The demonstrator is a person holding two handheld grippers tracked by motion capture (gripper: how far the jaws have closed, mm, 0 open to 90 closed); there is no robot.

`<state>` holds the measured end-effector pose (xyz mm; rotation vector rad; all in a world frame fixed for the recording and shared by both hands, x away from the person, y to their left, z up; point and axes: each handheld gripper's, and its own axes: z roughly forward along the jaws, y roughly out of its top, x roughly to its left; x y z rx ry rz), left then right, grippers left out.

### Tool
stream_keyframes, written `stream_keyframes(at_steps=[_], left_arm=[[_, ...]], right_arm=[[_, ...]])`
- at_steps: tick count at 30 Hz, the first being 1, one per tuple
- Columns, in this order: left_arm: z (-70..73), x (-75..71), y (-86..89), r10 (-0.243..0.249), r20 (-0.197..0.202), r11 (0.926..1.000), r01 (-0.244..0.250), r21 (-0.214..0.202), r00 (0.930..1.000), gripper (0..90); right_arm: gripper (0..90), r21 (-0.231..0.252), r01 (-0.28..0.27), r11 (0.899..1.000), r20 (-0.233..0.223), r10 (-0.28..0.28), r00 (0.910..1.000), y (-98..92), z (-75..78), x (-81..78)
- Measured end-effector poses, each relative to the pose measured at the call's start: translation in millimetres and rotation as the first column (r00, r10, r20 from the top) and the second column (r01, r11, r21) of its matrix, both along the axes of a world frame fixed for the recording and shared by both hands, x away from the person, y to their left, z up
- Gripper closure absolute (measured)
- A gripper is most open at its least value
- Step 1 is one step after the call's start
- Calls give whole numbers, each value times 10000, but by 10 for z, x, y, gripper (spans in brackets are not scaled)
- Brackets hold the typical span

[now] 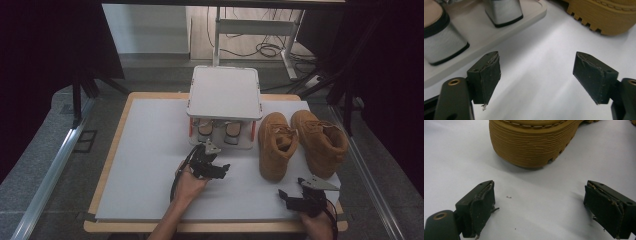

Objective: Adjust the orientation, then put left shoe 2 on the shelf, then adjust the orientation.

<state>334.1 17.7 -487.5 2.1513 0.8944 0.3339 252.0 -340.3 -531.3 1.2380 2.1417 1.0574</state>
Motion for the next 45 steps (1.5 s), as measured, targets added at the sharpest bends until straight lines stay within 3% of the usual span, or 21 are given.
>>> stream_keyframes(at_steps=[14, 32, 41, 45], left_arm=[[-59, -207, 293, 0, -245, 9999, 4, 170, 9997, 167], [-184, -478, 837, 670, -398, 9965, -649, 520, 9970, 145], [-314, -559, 1123, 1495, -481, 9859, -1451, 835, 9876, 144], [-356, -576, 1181, 1467, -393, 9878, -1443, 587, 9884, 146]], right_arm=[[105, -84, -31, 10000, -145, 30, 9999, 4, 17, 16], [110, -237, -63, 9997, -496, 51, 9988, 28, 63, -2], [86, 491, -153, 9987, -618, 183, 9979, 55, 91, -29], [46, 834, -385, 9958, -858, 457, 9953, 108, 92, -32]])
